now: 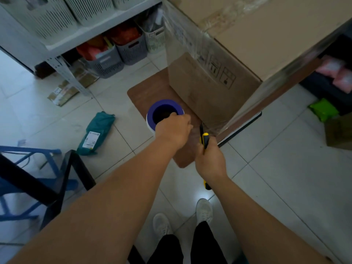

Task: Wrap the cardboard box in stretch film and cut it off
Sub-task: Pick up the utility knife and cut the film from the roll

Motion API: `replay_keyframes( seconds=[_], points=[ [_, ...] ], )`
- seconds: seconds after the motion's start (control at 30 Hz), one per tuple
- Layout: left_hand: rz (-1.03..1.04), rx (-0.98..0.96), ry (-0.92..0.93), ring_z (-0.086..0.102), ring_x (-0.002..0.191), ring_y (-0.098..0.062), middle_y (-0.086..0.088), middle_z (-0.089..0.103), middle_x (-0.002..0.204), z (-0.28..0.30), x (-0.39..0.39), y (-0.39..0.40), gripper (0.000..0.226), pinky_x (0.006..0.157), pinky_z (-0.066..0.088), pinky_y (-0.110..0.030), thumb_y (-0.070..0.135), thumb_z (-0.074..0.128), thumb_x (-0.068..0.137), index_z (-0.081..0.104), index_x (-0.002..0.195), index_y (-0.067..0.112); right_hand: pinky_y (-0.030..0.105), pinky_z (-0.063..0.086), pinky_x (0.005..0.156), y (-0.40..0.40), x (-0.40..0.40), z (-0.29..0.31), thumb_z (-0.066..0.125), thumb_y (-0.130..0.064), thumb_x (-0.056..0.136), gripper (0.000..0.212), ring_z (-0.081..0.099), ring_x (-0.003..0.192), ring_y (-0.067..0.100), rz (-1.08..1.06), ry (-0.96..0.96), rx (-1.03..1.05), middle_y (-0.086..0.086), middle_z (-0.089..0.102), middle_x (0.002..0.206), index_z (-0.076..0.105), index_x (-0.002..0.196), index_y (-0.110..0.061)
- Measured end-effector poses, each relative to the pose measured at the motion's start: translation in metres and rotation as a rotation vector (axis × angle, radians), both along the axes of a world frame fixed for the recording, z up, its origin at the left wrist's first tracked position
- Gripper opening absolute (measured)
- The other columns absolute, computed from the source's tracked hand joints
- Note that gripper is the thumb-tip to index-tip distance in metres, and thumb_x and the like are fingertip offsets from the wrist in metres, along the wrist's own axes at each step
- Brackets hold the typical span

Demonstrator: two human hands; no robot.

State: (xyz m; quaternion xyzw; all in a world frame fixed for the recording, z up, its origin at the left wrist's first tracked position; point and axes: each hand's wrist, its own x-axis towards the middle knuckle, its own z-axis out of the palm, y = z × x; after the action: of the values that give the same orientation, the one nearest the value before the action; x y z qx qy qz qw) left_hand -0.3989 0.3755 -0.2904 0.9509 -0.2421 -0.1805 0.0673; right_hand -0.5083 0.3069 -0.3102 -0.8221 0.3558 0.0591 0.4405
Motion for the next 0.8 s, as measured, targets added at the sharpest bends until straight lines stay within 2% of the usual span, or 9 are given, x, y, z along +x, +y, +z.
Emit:
replay_keyframes(
  seconds=[0.13,0.27,0.33,0.4,0.57,0.67,0.8],
  points=[
    [-0.040,-0.005,-0.062,0.060,0.085,-0.029,-0.011,0.057,0.103,-0.001,-0.004,0.005,0.027,0.060,0.042,-0.037,0.030,0.038,0.100,0.057,0.116,0.018,0.028,0.030,0.061,0.007,-0.001,0.001,0.040,-0.022,0.101,0.009,0.048,0.072,0.025,0.030,0.000,-0.057,0.007,0.053,0.083,0.038,0.096,-0.015],
    [-0.050,-0.034,-0.075,0.060,0.081,-0.029,-0.011,0.057,0.101,-0.003,-0.008,0.008,0.022,0.057,0.040,-0.037,0.023,0.042,0.100,0.058,0.113,0.016,0.029,0.032,0.061,0.010,-0.002,0.003,0.039,-0.019,0.100,0.008,0.055,0.076,0.030,0.062,0.022,-0.096,0.007,0.053,0.082,0.035,0.095,-0.015],
    [-0.056,-0.025,-0.081,0.058,0.077,-0.026,-0.010,0.056,0.100,0.000,-0.009,0.009,0.023,0.057,0.041,-0.036,0.023,0.040,0.100,0.058,0.113,0.016,0.030,0.033,0.063,0.011,-0.001,0.003,0.040,-0.016,0.099,0.004,0.060,0.083,0.033,0.083,0.071,-0.109,0.007,0.054,0.086,0.037,0.100,-0.013],
    [-0.069,0.000,-0.095,0.056,0.076,-0.025,-0.011,0.056,0.102,0.002,-0.011,0.009,0.025,0.058,0.041,-0.036,0.024,0.038,0.101,0.056,0.116,0.015,0.031,0.035,0.064,0.014,0.001,-0.002,0.045,-0.012,0.095,0.015,0.062,0.089,0.035,0.110,0.125,-0.136,0.012,0.059,0.096,0.040,0.109,-0.009],
    [-0.071,0.053,-0.125,0.061,0.084,-0.029,-0.014,0.057,0.109,0.002,-0.008,0.014,0.027,0.062,0.047,-0.038,0.025,0.037,0.101,0.053,0.120,0.014,0.037,0.044,0.075,0.018,-0.008,-0.031,0.043,-0.007,0.095,0.026,0.061,0.101,0.038,0.058,0.259,-0.061,0.019,0.058,0.116,0.038,0.121,-0.006],
    [-0.045,0.086,-0.136,0.061,0.094,-0.032,-0.019,0.060,0.109,0.003,0.011,0.019,0.027,0.071,0.052,-0.043,0.019,0.039,0.100,0.052,0.122,0.010,0.031,0.043,0.077,0.026,-0.036,-0.055,0.041,-0.008,0.097,0.026,0.061,0.105,0.035,0.051,0.351,-0.025,0.019,0.060,0.118,0.039,0.123,-0.004],
    [-0.061,-0.012,-0.035,0.060,0.087,-0.032,-0.018,0.059,0.107,0.001,0.018,0.021,0.023,0.070,0.049,-0.043,0.021,0.040,0.101,0.056,0.116,0.012,0.027,0.038,0.072,0.036,-0.053,-0.064,0.040,-0.014,0.101,0.024,0.061,0.104,0.031,-0.001,0.346,-0.003,0.016,0.060,0.116,0.041,0.124,-0.005]
  ],
)
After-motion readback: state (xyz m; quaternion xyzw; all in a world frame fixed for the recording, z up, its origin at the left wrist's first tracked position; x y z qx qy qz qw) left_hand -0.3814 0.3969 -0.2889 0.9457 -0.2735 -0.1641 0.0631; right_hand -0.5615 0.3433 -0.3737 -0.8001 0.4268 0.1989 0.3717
